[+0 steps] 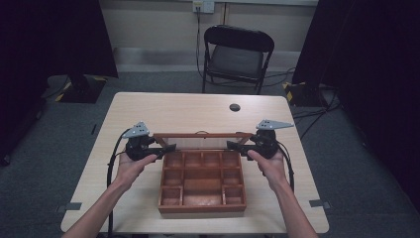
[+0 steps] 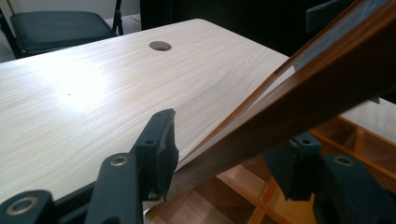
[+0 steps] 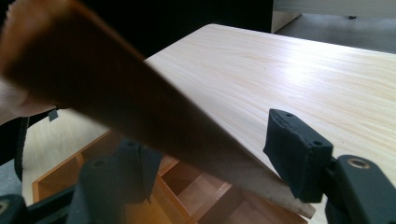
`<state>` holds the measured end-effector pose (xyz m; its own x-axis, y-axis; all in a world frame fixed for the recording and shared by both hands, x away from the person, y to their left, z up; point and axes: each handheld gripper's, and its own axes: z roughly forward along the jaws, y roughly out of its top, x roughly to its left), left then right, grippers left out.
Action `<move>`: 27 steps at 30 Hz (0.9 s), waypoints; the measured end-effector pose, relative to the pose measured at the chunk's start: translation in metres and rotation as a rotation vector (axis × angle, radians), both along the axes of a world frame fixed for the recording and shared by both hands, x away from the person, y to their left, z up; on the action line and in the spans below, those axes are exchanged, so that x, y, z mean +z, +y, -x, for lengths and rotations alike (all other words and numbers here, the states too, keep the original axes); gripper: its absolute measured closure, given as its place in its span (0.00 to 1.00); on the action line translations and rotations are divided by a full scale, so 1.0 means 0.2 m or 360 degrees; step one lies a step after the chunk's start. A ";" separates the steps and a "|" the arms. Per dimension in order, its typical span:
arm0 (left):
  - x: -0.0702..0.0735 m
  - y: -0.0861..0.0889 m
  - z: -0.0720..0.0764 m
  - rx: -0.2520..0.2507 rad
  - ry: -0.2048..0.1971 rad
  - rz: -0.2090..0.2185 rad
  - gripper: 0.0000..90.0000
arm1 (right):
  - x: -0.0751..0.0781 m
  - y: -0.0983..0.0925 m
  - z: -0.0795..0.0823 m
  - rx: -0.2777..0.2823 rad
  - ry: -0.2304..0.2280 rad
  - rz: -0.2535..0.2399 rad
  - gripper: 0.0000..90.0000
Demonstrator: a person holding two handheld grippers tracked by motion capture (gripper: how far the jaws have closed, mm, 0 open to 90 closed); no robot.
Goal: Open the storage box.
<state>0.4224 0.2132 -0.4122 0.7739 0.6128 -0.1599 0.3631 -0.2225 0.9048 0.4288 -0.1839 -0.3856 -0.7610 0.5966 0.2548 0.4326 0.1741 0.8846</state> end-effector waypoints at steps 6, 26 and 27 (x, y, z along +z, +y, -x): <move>-0.02 0.00 -0.02 0.0018 0.0027 0.0003 0.55 | -0.02 0.00 -0.03 -0.0027 0.0020 0.0005 0.43; -0.02 0.01 -0.09 0.0020 0.0048 -0.0018 0.59 | -0.10 0.00 -0.12 -0.0052 0.0079 0.0011 0.42; -0.03 0.01 -0.09 0.0022 0.0050 -0.0015 0.59 | -0.10 0.00 -0.12 -0.0048 0.0081 0.0008 0.41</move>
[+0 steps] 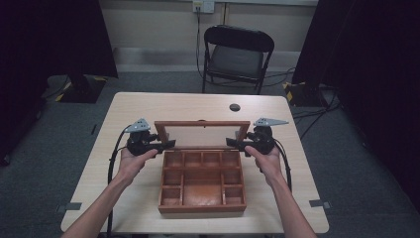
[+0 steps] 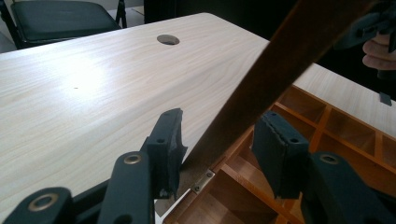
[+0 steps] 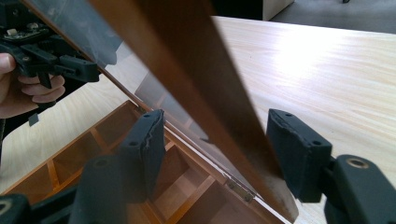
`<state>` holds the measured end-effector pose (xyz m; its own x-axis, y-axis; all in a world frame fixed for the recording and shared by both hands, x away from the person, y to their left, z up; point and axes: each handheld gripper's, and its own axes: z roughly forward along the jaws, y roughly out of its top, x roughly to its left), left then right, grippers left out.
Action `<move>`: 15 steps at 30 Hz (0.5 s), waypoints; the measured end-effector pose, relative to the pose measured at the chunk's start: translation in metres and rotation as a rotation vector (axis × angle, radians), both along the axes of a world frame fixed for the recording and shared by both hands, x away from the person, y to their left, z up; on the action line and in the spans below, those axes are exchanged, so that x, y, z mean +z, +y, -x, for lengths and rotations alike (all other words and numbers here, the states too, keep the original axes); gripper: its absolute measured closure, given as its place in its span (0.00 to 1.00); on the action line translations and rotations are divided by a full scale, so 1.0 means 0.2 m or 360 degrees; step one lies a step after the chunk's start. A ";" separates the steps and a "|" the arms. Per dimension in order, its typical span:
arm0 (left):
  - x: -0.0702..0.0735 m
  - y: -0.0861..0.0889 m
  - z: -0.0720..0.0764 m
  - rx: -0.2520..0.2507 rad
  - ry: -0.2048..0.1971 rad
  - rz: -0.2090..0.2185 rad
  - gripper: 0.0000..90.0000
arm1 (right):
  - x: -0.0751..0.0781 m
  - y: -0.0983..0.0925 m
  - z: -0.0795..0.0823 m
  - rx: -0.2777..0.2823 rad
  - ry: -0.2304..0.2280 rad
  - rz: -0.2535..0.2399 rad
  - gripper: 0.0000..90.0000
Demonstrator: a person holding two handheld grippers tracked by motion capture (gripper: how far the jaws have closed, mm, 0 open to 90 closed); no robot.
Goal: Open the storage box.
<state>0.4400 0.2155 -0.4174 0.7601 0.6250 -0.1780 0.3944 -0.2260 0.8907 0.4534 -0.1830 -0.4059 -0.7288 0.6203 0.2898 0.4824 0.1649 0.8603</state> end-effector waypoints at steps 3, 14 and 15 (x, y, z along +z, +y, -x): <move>-0.01 0.00 0.00 0.0009 0.0015 0.0013 0.58 | -0.01 0.01 -0.01 -0.0004 0.0005 0.0011 0.41; -0.06 0.00 -0.03 0.0024 0.0058 0.0002 0.59 | -0.05 0.03 -0.05 -0.0016 0.0023 0.0022 0.42; -0.06 0.00 -0.04 0.0022 0.0064 0.0008 0.59 | -0.06 0.03 -0.05 -0.0013 0.0022 0.0017 0.42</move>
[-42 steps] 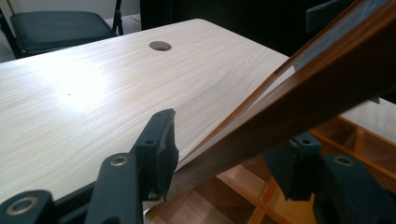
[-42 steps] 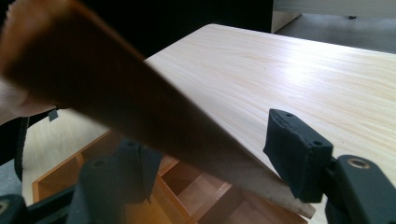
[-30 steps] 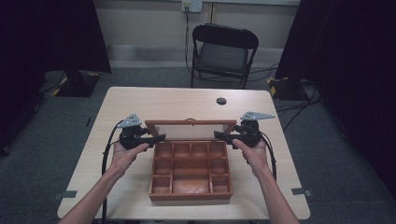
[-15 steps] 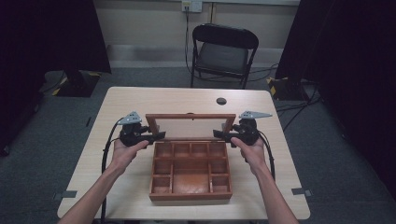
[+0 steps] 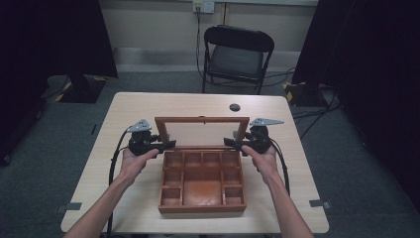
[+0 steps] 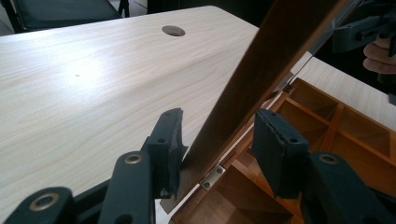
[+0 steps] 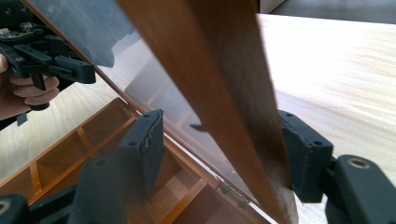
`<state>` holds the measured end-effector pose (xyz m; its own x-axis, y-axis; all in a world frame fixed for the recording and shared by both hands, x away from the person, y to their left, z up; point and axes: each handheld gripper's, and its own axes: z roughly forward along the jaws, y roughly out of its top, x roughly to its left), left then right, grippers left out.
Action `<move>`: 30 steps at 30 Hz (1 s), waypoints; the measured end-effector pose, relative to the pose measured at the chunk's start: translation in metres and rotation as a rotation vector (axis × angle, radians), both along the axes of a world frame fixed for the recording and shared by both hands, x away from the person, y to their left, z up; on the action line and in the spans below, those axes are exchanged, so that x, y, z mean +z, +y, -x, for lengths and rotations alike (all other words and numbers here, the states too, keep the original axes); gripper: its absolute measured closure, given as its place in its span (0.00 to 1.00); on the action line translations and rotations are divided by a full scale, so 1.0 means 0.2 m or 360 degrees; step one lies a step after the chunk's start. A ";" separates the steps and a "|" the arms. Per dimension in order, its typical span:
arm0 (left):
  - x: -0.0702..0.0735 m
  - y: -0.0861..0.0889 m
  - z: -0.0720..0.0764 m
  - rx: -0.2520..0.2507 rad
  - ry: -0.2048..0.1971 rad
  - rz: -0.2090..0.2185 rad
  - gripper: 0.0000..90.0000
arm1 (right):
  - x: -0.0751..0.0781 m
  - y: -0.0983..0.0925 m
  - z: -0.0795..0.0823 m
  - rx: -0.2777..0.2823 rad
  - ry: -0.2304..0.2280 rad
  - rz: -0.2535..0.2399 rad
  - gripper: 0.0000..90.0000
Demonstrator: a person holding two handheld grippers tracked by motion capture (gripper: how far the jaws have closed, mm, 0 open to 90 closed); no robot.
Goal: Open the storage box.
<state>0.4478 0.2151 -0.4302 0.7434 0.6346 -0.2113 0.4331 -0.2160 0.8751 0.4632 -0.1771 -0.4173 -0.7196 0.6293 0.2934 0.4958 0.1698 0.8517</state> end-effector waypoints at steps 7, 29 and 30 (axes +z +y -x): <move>-0.04 0.00 -0.01 0.0002 0.0035 -0.0009 0.59 | -0.02 0.00 -0.02 0.0021 -0.0003 0.0001 0.42; -0.06 -0.01 -0.07 0.0030 0.0052 -0.0029 0.62 | -0.06 0.00 -0.06 -0.0061 -0.0013 0.0028 0.47; -0.06 -0.01 -0.08 0.0026 0.0052 -0.0028 0.62 | -0.06 0.00 -0.06 -0.0063 -0.0014 0.0029 0.47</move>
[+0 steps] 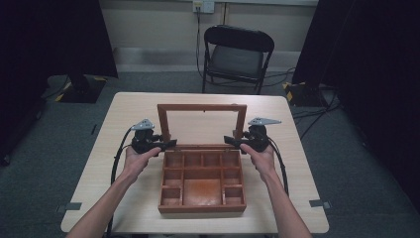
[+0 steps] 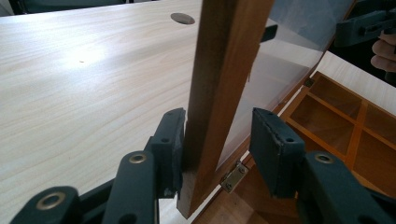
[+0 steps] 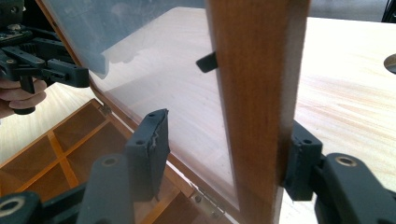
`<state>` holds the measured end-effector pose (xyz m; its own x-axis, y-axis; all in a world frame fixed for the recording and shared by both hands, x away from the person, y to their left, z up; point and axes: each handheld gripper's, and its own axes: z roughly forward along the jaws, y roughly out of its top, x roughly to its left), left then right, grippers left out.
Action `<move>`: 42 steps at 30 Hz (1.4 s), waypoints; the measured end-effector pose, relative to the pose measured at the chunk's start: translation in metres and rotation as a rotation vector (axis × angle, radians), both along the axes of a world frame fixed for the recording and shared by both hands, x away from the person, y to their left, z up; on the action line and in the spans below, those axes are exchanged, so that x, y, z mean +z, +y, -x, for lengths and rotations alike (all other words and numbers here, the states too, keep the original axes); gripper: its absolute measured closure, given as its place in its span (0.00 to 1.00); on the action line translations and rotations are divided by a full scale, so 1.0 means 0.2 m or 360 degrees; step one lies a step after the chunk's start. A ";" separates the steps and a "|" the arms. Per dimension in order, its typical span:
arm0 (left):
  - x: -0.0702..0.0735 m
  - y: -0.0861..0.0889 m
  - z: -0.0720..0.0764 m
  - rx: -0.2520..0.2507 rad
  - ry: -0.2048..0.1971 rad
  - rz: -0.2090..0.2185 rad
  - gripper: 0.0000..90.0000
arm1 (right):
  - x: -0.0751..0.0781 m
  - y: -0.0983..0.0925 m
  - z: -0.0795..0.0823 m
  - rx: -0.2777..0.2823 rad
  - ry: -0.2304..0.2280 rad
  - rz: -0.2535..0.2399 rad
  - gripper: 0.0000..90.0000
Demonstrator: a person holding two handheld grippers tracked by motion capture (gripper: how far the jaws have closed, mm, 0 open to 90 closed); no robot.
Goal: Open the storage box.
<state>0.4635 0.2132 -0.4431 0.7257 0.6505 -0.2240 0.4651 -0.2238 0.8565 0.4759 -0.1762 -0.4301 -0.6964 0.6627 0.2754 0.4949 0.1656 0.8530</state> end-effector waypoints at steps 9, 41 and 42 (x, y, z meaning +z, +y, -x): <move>-0.01 0.01 -0.02 0.0000 0.0020 0.0024 0.63 | -0.01 0.00 -0.02 -0.0027 0.0004 -0.0014 0.49; -0.05 0.01 -0.06 0.0033 0.0074 0.0022 0.63 | -0.03 0.04 -0.09 -0.0088 0.0026 0.0031 0.45; -0.05 0.01 -0.06 0.0033 0.0075 0.0021 0.63 | -0.03 0.04 -0.09 -0.0092 0.0029 0.0031 0.45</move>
<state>0.4756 0.2148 -0.4540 0.7005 0.6621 -0.2662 0.5092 -0.2024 0.8365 0.4937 -0.1684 -0.4365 -0.6516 0.7072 0.2743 0.5194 0.1525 0.8408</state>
